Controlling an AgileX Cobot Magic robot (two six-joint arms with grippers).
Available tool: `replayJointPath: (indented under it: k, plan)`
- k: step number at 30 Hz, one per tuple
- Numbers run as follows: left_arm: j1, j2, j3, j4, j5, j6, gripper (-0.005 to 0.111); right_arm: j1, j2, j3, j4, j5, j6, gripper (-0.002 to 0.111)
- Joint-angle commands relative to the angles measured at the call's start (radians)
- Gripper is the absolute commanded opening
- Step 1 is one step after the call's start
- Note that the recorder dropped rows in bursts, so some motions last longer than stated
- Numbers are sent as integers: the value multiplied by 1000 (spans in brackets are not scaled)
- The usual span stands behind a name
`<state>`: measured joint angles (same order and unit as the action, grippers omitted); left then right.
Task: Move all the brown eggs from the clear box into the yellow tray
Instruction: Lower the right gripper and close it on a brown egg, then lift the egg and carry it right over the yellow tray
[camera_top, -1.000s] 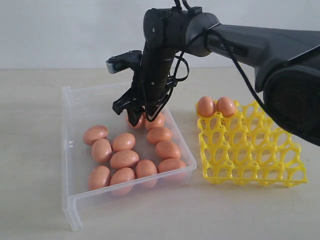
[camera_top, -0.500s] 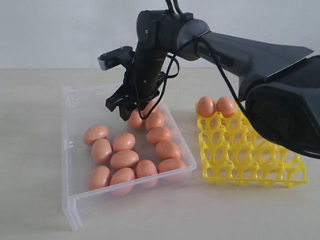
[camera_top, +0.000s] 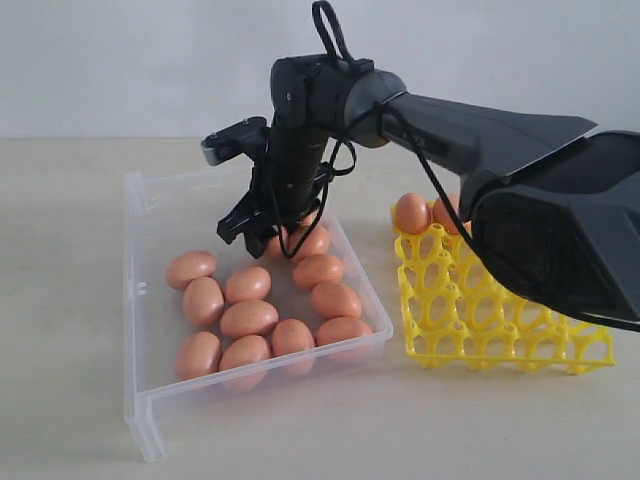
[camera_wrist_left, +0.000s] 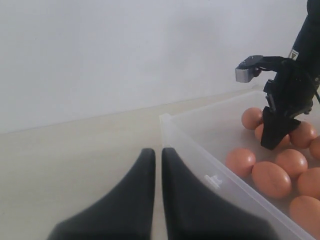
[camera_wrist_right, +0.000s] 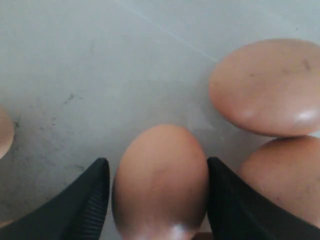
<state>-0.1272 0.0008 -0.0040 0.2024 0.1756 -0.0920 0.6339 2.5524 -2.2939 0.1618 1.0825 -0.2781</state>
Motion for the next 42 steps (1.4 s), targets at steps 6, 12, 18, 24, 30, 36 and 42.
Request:
replayJointPath:
  k: [6,12,18,24,30,36,42]
  plan:
    - [-6,-1,4,-2,-3,-5,4,2,17,-10,9,-71,32,50]
    - [-6,-1,4,-2,-3,-5,4,2,17,-10,13,-83,29,5]
    - [-6,-1,4,-2,-3,-5,4,2,17,-10,13,-46,-26,0]
    - [-6,-1,4,-2,-3,-5,4,2,17,-10,91,-229,-129,0]
    - [-6,-1,4,-2,-3,-5,4,6,21,-8,486,-494,-451,0]
    - [-6,-1,4,-2,-3,-5,4,28,22,35,769,-691,-791,0]
    - [-6,-1,4,-2,-3,-5,4,85,22,153,1365,-952,-1379,0]
